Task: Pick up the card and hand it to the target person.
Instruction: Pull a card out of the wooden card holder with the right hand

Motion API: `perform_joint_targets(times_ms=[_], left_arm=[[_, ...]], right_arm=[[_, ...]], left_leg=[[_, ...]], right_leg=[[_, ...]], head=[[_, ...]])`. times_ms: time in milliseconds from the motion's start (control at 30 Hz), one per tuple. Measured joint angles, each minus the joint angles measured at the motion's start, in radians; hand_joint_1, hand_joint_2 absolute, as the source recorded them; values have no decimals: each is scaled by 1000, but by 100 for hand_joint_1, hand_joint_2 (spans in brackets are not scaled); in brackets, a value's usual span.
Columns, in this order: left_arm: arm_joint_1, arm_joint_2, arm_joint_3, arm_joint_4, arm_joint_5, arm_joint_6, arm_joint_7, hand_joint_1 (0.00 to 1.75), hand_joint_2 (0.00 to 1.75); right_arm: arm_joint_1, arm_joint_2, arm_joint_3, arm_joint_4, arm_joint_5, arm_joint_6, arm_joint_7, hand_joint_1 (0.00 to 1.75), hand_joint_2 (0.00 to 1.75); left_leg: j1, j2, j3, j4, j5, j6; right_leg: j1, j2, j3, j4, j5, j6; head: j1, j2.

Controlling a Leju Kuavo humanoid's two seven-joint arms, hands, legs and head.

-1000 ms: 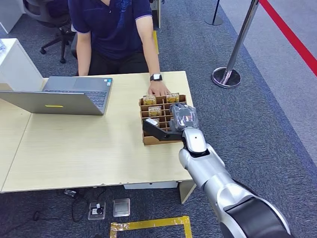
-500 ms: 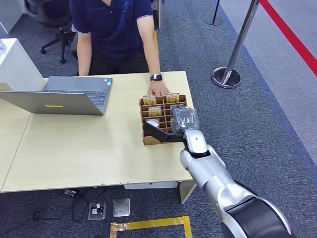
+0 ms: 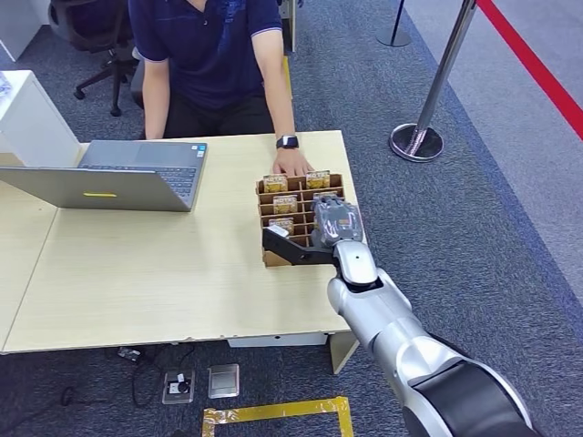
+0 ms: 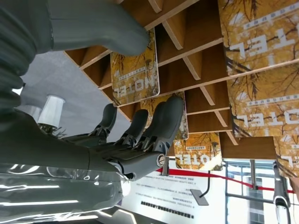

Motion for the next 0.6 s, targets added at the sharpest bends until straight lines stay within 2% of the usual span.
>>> perform_joint_targets(times_ms=[433,467,600], left_arm=[[-1,1,0,0,-6,-9,-8,0,0],[-1,2,0,0,-7,-9,-8,0,0],[-1,2,-2,0,-13,-9,-8,0,0]], right_arm=[[-3,-6,0,18,8,-27,25,85,175],[-3,-7,0,18,10,-29,28,92,175],[0,-13,0,19,24,-43,40,140,175]], left_leg=[[0,0,0,0,0,0],[0,0,0,0,0,0],[0,0,0,0,0,0]], right_leg=[[0,0,0,0,0,0],[0,0,0,0,0,0],[0,0,0,0,0,0]], head=[[0,0],[0,0],[0,0]])
